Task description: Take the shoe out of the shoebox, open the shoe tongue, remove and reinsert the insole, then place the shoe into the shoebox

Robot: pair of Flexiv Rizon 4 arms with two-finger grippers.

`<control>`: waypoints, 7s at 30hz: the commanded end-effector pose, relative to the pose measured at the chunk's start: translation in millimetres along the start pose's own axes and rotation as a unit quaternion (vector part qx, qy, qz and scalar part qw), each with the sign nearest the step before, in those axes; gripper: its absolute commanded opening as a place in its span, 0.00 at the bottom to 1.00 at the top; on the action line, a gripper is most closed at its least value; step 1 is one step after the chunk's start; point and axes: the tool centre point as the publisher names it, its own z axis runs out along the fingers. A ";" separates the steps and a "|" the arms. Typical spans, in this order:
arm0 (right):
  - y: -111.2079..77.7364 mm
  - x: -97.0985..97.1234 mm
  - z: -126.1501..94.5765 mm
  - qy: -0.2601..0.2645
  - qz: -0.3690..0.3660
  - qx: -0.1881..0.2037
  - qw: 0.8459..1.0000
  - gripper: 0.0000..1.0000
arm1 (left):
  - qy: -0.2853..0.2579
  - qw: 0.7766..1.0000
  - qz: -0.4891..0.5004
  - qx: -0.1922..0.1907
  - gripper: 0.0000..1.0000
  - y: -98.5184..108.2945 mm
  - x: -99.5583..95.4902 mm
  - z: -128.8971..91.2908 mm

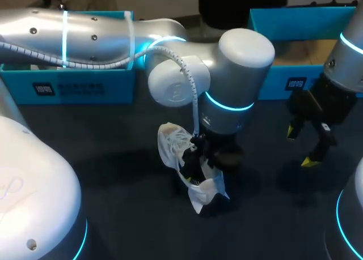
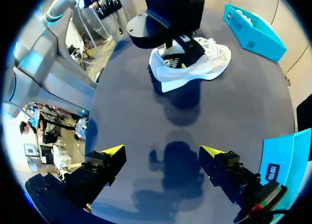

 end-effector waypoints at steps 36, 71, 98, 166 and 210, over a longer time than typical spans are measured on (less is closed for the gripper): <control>-0.2 0.2 0.8 0.000 0.000 0.001 1.000 1.00 | -0.006 0.999 0.013 0.036 1.00 51.5 -3.5 -19.7; -0.2 0.2 0.8 0.000 0.000 0.001 1.000 1.00 | -0.046 0.998 0.018 0.046 1.00 105.5 17.0 -91.4; -0.2 0.2 0.8 0.000 0.000 0.001 1.000 1.00 | -0.049 0.994 0.065 0.069 0.30 63.1 -1.9 -53.4; -0.2 0.2 0.8 0.000 0.000 0.001 1.000 1.00 | -0.029 0.990 0.116 0.070 0.37 25.0 -15.2 -4.5; -0.2 0.2 0.8 0.000 0.000 0.001 1.000 1.00 | -0.031 0.989 -0.046 0.140 1.00 10.6 49.2 -87.8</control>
